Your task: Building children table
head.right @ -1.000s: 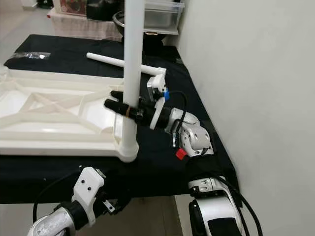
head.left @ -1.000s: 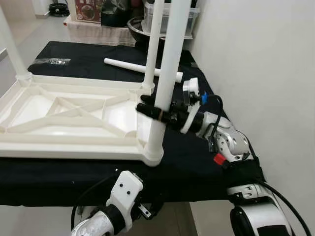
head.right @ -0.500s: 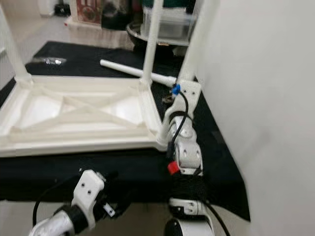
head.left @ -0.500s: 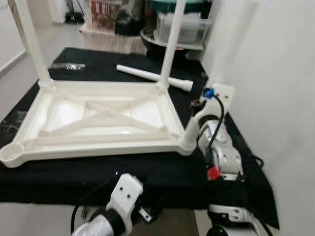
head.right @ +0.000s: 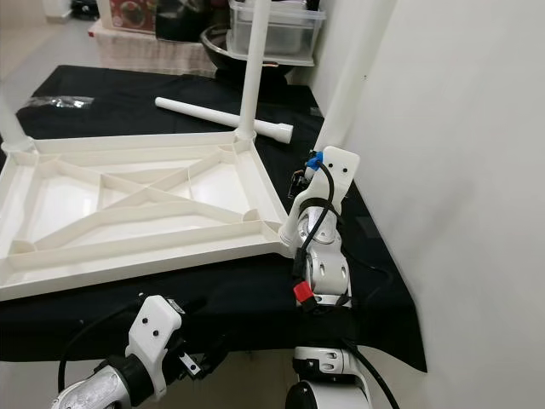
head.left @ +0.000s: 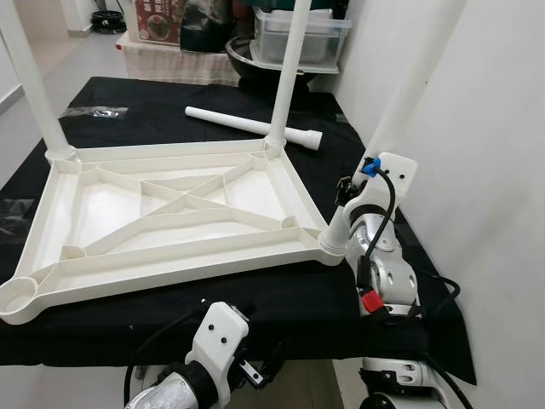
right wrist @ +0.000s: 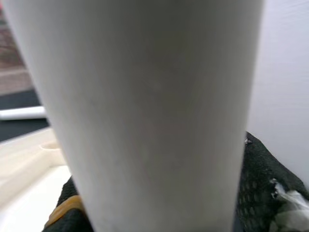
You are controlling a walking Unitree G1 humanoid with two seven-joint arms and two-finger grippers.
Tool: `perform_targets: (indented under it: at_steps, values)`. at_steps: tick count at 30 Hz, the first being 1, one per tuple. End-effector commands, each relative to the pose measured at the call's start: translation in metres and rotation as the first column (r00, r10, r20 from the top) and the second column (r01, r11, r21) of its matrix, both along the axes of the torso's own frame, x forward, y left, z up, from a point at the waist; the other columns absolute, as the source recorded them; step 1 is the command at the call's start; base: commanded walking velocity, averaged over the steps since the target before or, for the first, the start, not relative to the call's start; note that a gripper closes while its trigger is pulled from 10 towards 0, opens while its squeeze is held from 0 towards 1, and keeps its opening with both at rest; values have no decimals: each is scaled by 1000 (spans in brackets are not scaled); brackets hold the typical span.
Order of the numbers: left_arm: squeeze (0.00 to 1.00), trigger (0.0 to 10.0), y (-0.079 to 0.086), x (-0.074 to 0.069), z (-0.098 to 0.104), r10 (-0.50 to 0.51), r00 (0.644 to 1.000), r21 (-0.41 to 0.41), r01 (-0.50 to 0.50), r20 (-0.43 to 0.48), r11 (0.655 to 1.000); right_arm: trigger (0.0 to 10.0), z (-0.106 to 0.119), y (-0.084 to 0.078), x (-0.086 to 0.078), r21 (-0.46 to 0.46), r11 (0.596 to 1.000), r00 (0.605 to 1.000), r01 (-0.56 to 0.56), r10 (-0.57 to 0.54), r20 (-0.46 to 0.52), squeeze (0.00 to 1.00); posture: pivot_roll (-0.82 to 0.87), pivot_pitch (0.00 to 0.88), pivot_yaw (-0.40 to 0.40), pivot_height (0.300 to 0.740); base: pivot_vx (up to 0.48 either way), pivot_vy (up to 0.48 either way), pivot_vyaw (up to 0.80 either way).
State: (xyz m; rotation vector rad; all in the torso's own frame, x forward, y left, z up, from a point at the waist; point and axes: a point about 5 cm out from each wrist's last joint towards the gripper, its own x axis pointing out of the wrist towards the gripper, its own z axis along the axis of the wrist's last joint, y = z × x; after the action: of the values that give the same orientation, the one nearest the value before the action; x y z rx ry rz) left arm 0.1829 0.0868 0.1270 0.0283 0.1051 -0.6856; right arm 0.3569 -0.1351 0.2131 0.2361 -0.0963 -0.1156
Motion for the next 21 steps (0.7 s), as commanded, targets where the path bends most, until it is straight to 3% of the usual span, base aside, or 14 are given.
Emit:
perform_targets:
  at_steps: [1, 2, 4, 7, 8, 9, 10, 11, 12, 14, 15, 17, 20, 21]
  values:
    - [0, 10000, -3, -2, -3, -11, 1000, -9, 11, -22, 1000, 10000, 10, 12, 5, 17, 951, 949, -309, 308, 66, 0, 129, 79, -131, 740, 0, 0, 0]
    - [0, 10000, -3, -2, -3, -13, 1000, -9, 13, -21, 1000, 10000, 13, 14, 4, 1, 849, 845, -529, 526, 99, 0, 127, 78, -131, 740, 0, 0, 0]
    - [0, 10000, -3, -1, -3, -15, 1000, -9, 14, -21, 1000, 10000, 13, 10, -2, -12, 668, 663, -744, 740, 115, 0, 128, 77, -133, 740, 0, 0, 0]
    - [0, 10000, -3, -1, -3, -15, 1000, -9, 15, -21, 1000, 10000, 12, 6, -4, -10, 604, 599, -797, 792, 114, 0, 128, 77, -133, 740, 0, 0, 0]
    - [0, 10000, -3, -1, -3, -15, 1000, -9, 15, -21, 1000, 10000, 12, 3, -11, -24, 493, 487, -870, 866, 117, 0, 136, 77, -139, 740, 0, 0, 0]
    - [0, 10000, -3, -1, -3, -14, 1000, -9, 13, -21, 1000, 10000, 11, 0, -23, -50, 328, 321, -943, 941, 106, 0, 137, 79, -137, 740, 0, 0, 0]
    - [0, 10000, -3, -1, -3, -14, 1000, -9, 13, -21, 1000, 10000, 11, 0, -23, -50, 328, 321, -943, 941, 106, 0, 137, 79, -137, 740, 0, 0, 0]
    - [0, 10000, -3, -2, -3, -12, 1000, -8, 12, -20, 1000, 10000, 8, 1, -29, -62, 222, 217, -973, 973, 71, 0, 144, 79, -140, 740, 0, 0, 0]
    - [0, 10000, -3, -2, -3, -12, 1000, -8, 12, -20, 1000, 10000, 8, 1, -29, -62, 222, 217, -973, 973, 71, 0, 144, 79, -140, 740, 0, 0, 0]
    - [0, 10000, -3, -2, -3, -9, 1000, -6, 9, -19, 1000, 10000, 2, 10, -36, -79, 57, 56, -995, 998, 21, 0, 144, 79, -140, 740, 0, 0, 0]
    - [0, 10000, -3, -2, -3, -9, 1000, -6, 9, -19, 1000, 10000, 2, 10, -36, -79, 57, 56, -995, 998, 21, 0, 144, 79, -140, 740, 0, 0, 0]
    - [0, 10000, -3, -3, -2, -8, 1000, -5, 8, -19, 1000, 10000, -1, 22, -35, -89, -18, -18, -996, 1000, -2, 0, 148, 84, -136, 740, 0, 0, 0]
    - [0, 10000, -3, -3, -2, -8, 1000, -5, 8, -19, 1000, 10000, -1, 26, -34, -93, -29, -28, -995, 1000, -7, 0, 148, 84, -136, 740, 0, 0, 0]
    - [0, 10000, -3, -3, -2, -8, 1000, -5, 8, -19, 1000, 0, -2, 32, -26, -122, 4, 7, -993, 1000, -22, 0, 153, 84, -137, 740, 0, 0, 0]
